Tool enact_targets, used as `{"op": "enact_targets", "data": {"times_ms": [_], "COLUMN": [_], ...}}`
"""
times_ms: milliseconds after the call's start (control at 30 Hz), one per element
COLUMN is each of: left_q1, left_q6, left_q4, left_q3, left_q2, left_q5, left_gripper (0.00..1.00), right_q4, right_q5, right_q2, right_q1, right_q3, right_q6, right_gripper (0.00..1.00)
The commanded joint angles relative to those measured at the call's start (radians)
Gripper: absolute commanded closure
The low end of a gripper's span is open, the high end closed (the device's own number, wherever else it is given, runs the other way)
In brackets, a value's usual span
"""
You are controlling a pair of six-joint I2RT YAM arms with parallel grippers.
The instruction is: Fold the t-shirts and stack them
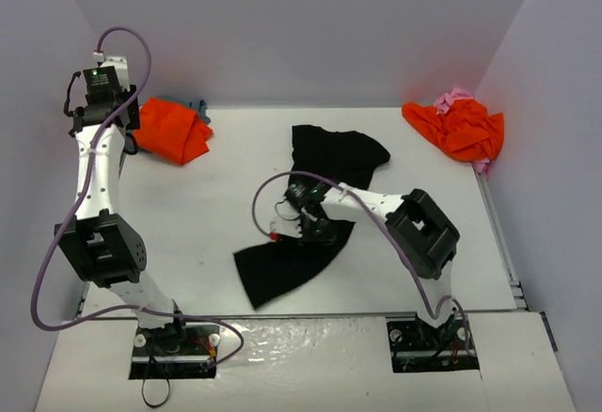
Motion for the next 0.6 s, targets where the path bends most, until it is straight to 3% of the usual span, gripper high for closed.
{"op": "enact_targets", "data": {"times_ms": [0,67,167,467,567], "left_q1": [-0.041,-0.059,-0.074,-0.162,-0.246], "left_q6": [-0.006,-0.001,-0.006,-0.024,-0.008], "left_q4": [0.0,-0.004,0.003,-0.015,-0.032], "left_q3": [0.065,0.064,0.062,0.127,0.169], "left_q2": [-0.061,-0.062,-0.063,0.006,0.031], "left_q5": [-0.002,-0.009,-0.009,-0.019,-0.032], "left_gripper": [0.54,0.54,0.55,0.54,0.54], "right_q4": [-0.236,-0.211,-0.131,0.168,0.205], "right_q5": [0.241,0.263,0.275,0.343,0.335], "right_q2": [0.018,-0.016,-0.064,-0.141,-0.132], "right_q1": [-0.28,-0.374,-0.393,-0.207,-0.147], "right_q3": [-0.072,-0.062,-0.043,0.313,0.445], "right_q6": [-0.086,-0.126,-0.128,0.024,0.069], "right_gripper": [1.0,1.0,1.0,1.0,1.0]}}
